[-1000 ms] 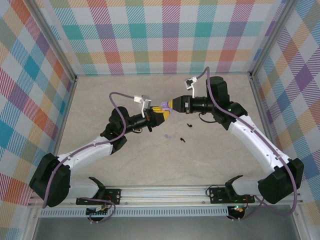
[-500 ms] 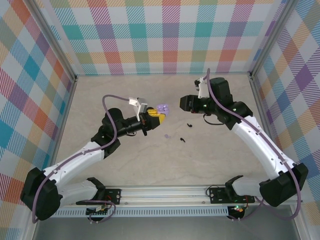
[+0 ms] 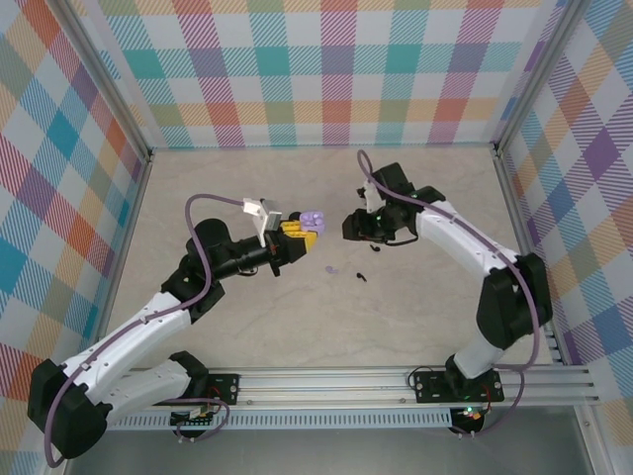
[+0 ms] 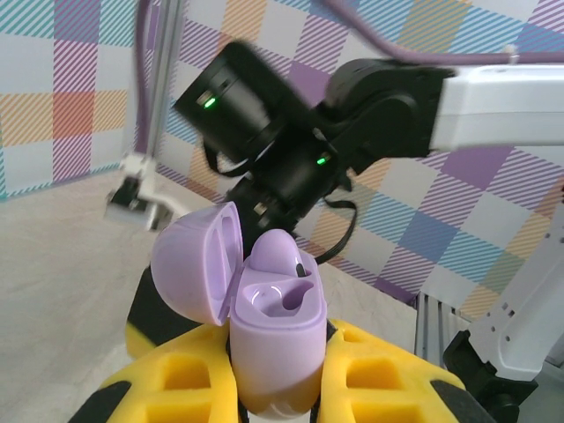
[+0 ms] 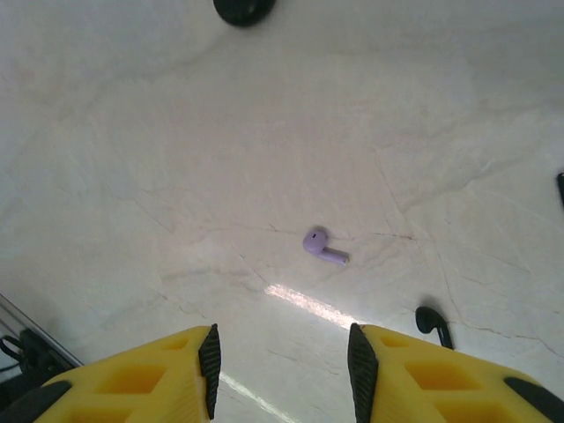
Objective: Insert the wireless bluetooth earbuds into the charging case
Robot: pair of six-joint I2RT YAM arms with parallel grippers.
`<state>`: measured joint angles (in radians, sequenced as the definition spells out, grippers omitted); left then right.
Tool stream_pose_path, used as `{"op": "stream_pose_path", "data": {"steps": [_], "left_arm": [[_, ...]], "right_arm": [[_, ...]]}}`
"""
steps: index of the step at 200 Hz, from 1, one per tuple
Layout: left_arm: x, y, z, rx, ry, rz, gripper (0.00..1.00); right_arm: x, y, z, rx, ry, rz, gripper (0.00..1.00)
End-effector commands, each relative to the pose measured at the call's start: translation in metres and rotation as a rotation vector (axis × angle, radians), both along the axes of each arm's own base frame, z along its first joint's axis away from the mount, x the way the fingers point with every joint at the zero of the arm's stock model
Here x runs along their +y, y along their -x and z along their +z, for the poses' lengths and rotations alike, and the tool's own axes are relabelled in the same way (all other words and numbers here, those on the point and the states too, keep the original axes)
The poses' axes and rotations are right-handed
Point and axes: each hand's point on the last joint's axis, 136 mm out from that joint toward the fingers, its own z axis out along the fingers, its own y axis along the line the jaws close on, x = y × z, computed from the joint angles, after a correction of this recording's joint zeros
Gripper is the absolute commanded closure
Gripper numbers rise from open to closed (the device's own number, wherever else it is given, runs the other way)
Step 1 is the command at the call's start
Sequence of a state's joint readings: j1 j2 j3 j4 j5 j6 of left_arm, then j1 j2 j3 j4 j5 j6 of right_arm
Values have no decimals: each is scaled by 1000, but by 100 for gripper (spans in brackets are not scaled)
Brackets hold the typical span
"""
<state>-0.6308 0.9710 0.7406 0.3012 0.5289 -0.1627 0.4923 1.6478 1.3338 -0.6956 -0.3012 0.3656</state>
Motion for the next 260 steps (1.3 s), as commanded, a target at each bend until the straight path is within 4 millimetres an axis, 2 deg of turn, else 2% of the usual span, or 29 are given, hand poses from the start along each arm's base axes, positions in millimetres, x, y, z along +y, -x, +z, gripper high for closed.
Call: {"op": "stream_pose_path", "data": {"steps": [1, 65, 121, 170, 260], "left_arm": [[2, 6, 23, -57, 20, 2, 85], [5, 9, 24, -59, 21, 8, 85], [7, 10, 26, -61, 28, 11, 85], [8, 9, 26, -61, 28, 21, 85], [8, 7, 26, -54, 30, 30, 84]], "right_arm": [[18, 11, -9, 38, 1, 137, 55], [38, 18, -60, 42, 174, 308, 51], [46, 16, -90, 43, 324, 382, 49], [48, 11, -110, 58, 399, 395, 50], [50, 10, -130, 81, 471, 419, 50]]}}
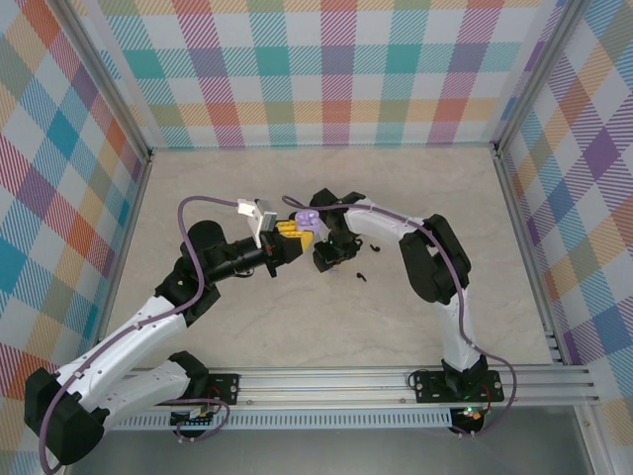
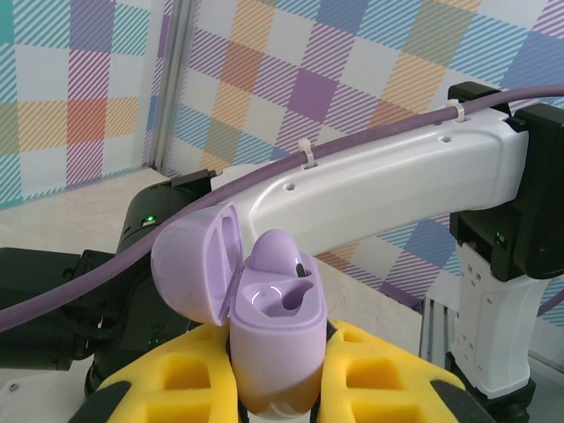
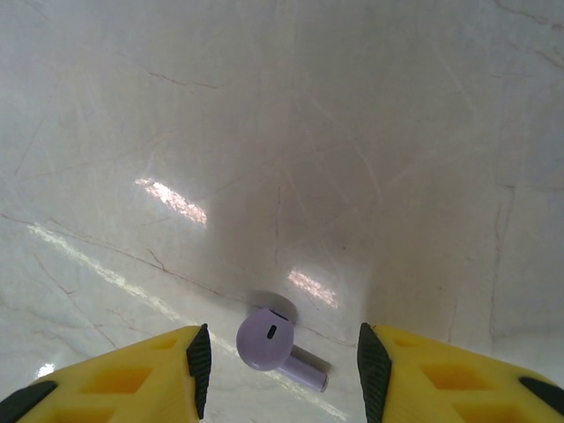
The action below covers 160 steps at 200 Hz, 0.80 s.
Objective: Insert the wireless bluetooth earbuds into the charging case
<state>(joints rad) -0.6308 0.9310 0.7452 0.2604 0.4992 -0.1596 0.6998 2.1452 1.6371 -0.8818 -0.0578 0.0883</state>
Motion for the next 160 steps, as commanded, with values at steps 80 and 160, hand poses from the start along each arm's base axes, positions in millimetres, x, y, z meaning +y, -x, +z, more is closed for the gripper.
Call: {"op": "stream_pose_path", "data": {"steps": [80, 160], "left_arm": [[0, 4, 19, -44, 29, -1, 84], [0, 4, 19, -43, 32, 1, 84]], "right_arm": [[-17, -14, -9, -67, 152, -70, 53], [-28, -23, 2, -87, 190, -183, 62]]}}
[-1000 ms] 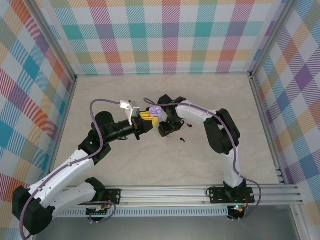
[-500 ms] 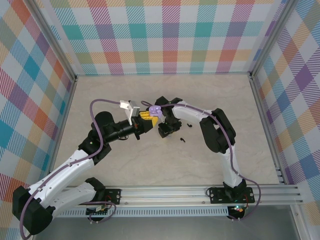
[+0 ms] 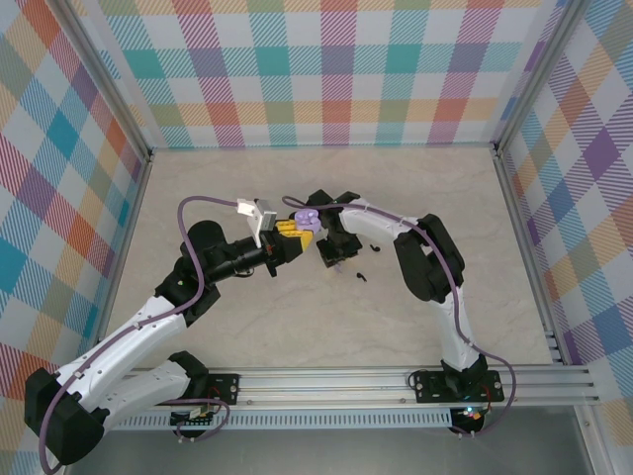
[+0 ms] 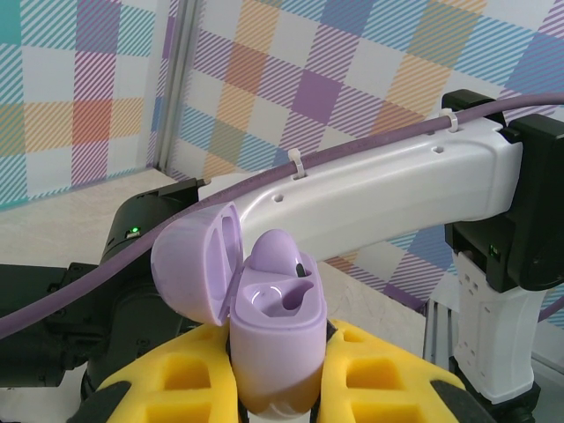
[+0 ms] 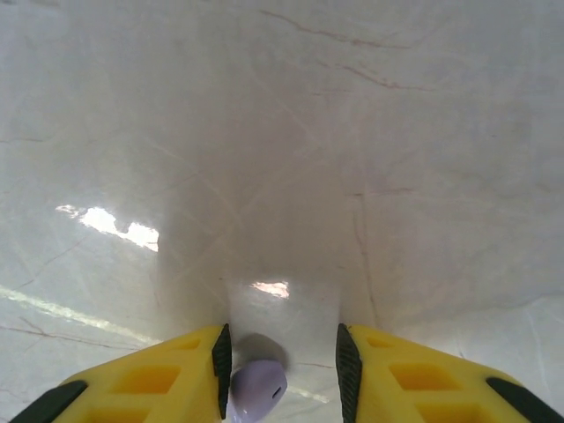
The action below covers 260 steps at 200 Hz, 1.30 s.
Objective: Insert the wireless bluetooth earbuds into the charging case
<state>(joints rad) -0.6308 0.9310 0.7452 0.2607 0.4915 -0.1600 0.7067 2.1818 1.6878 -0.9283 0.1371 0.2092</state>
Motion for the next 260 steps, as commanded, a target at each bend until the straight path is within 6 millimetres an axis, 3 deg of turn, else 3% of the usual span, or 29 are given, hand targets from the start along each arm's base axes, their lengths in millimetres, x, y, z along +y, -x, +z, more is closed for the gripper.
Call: {"op": "stream_pose_path", "data": {"steps": [1, 75, 260], "left_arm": [[0, 5, 19, -44, 31, -8, 84], [-1, 5, 17, -38, 31, -7, 84], [-1, 5, 16, -42, 32, -7, 84]], "right_arm": [[-6, -3, 7, -1, 21, -56, 62], [0, 15, 25, 77, -36, -83, 60], [-2, 18, 3, 136, 31, -111, 64]]}}
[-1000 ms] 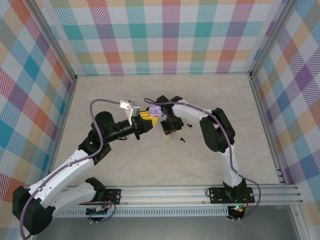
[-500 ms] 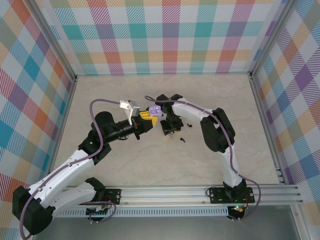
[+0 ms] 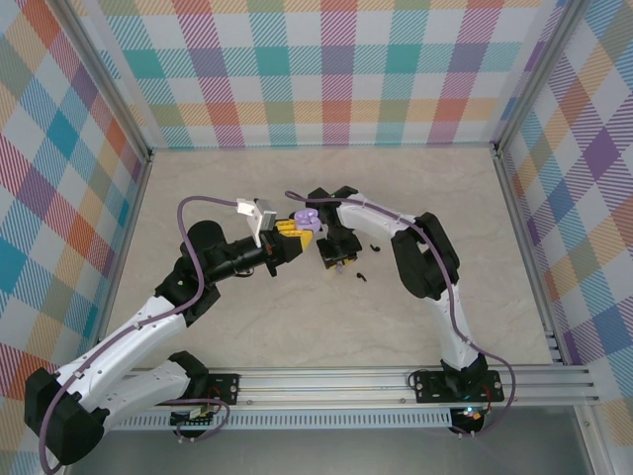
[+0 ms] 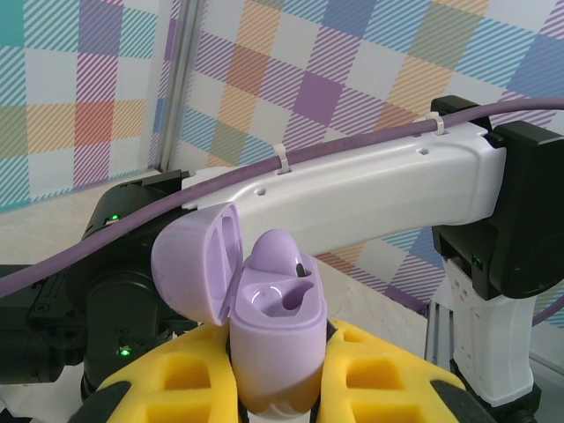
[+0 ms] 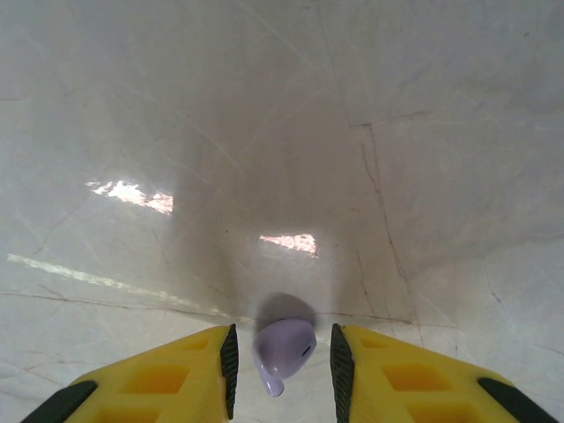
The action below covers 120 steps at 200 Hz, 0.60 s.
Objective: Insert the wireless bluetooth earbuds into the charging case
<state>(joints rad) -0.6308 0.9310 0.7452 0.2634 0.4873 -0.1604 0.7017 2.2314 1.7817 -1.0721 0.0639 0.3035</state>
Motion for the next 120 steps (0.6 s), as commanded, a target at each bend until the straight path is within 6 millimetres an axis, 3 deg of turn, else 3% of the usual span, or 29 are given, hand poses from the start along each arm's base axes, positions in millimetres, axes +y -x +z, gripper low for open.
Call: {"op": "stream_pose_path", "data": {"steps": [1, 120], "left_arm": [[-1, 5, 15, -40, 30, -11, 84], [-1, 4, 14, -36, 29, -8, 84]], "right_arm": [[-3, 2, 0, 13, 24, -11, 64], [-3, 7, -16, 37, 47, -16, 66]]}}
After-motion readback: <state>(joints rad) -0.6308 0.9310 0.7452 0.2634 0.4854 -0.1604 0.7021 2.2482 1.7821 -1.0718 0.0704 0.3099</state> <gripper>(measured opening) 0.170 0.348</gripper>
